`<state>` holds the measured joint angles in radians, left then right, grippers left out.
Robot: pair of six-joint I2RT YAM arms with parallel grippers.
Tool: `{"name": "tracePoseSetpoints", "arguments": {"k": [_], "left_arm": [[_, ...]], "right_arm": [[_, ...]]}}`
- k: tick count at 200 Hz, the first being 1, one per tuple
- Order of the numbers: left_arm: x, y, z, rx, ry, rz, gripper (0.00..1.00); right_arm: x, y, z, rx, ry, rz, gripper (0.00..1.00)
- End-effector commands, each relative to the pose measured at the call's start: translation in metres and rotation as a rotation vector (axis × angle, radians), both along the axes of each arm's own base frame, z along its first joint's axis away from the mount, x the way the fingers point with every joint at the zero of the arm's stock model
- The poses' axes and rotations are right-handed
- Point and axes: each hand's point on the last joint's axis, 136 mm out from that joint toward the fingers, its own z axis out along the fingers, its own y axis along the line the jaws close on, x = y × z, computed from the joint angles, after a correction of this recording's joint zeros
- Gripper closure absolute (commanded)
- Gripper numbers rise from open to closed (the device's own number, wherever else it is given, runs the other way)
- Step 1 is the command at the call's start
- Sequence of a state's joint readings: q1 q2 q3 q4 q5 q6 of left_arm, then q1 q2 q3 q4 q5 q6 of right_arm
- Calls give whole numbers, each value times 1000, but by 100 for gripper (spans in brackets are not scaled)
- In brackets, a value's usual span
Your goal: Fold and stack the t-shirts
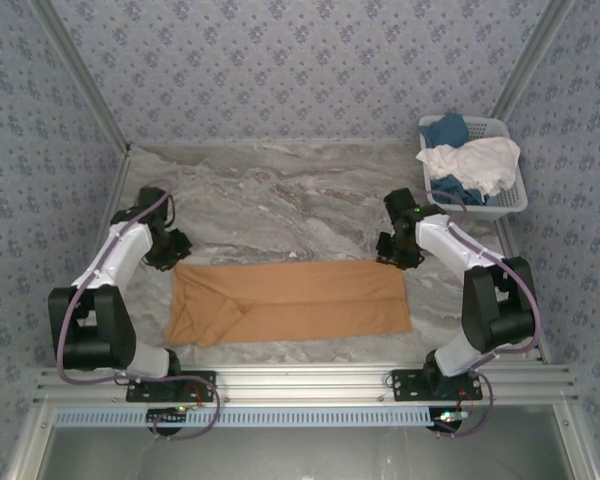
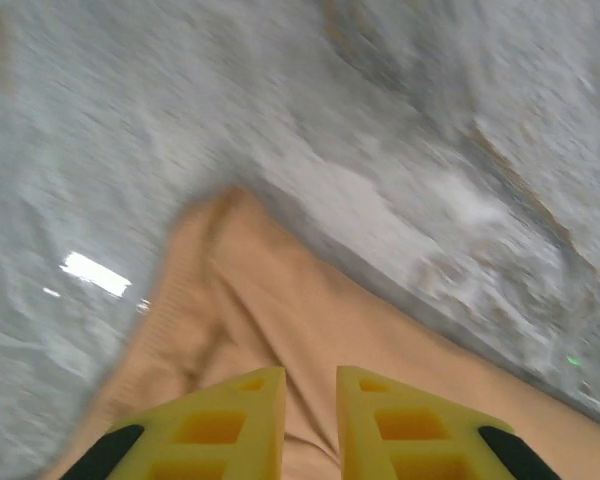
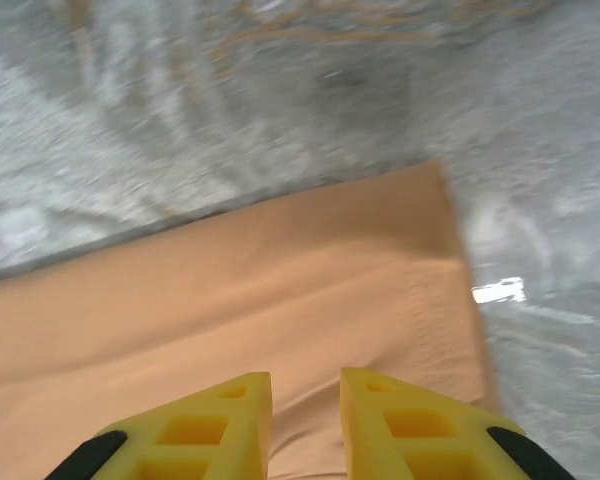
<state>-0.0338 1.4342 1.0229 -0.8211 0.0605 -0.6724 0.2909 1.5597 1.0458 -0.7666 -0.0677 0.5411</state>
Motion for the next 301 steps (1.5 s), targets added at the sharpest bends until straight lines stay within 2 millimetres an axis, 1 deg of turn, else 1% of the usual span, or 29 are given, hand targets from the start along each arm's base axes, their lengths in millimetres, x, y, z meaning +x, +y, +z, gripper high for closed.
{"name": "tracePoseSetpoints", "arguments": {"k": [1,15,31,49,69,82,89,94,97,102,118,129,132,141,151,159,170,175,178,186,189,196,216,236,250,281,301], "left_arm": [[-14,-36,-18,-106,86,5,83],[-11,-51,-30,-125,108,-5,85],[-8,-63,-44,-148,143,-15,86],[-7,-67,-63,-146,200,-22,87],[1,-67,-79,-133,239,-46,89],[12,-65,-86,-120,243,-64,89],[23,-64,-88,-121,234,-68,89],[32,-63,-89,-124,222,-73,89],[38,-63,-90,-126,214,-76,89],[47,-62,-91,-126,204,-84,89],[80,-61,-89,-128,163,-102,89],[100,-60,-82,-112,133,-119,87],[105,-60,-79,-108,124,-123,87],[118,-60,-65,-93,81,-138,84],[128,-61,-44,-83,16,-153,80],[131,-65,-30,-82,-31,-174,75],[128,-74,-13,-97,-89,-216,67],[122,-79,-9,-112,-97,-239,63],[124,-83,-5,-122,-129,-255,60],[116,-91,-3,-143,-147,-297,55],[113,-93,-4,-151,-150,-311,53],[105,-98,-7,-174,-145,-342,52],[85,-105,-26,-219,-98,-409,52],[78,-113,-35,-259,-88,-460,52],[76,-118,-41,-266,-82,-487,53],[69,-131,-50,-299,-64,-536,54],[62,-138,-54,-295,-49,-557,55]], "right_arm": [[-13,24,-14,68,66,33,73],[-15,33,-24,98,108,37,73],[-14,37,-33,110,142,27,73],[-9,35,-42,101,178,11,73],[0,29,-55,83,224,-17,73],[9,23,-63,81,244,-43,73],[15,20,-66,78,246,-55,73],[15,16,-72,71,259,-64,73],[27,17,-68,76,233,-69,73],[35,15,-69,75,227,-74,73],[58,12,-73,77,211,-75,73],[81,13,-72,98,180,-58,72],[84,14,-72,105,175,-53,71],[104,18,-63,121,129,-15,70],[118,23,-50,126,81,25,67],[127,29,-36,137,37,61,64],[135,35,-14,147,-23,97,60],[137,39,-4,155,-49,113,59],[137,40,1,159,-63,120,57],[136,47,15,176,-96,139,55],[135,50,17,181,-101,145,54],[131,56,26,200,-118,157,53],[117,70,43,246,-137,177,53],[102,80,54,283,-148,182,53],[93,83,59,305,-144,179,53],[81,84,68,326,-148,173,53],[76,83,68,327,-140,175,53]]}}
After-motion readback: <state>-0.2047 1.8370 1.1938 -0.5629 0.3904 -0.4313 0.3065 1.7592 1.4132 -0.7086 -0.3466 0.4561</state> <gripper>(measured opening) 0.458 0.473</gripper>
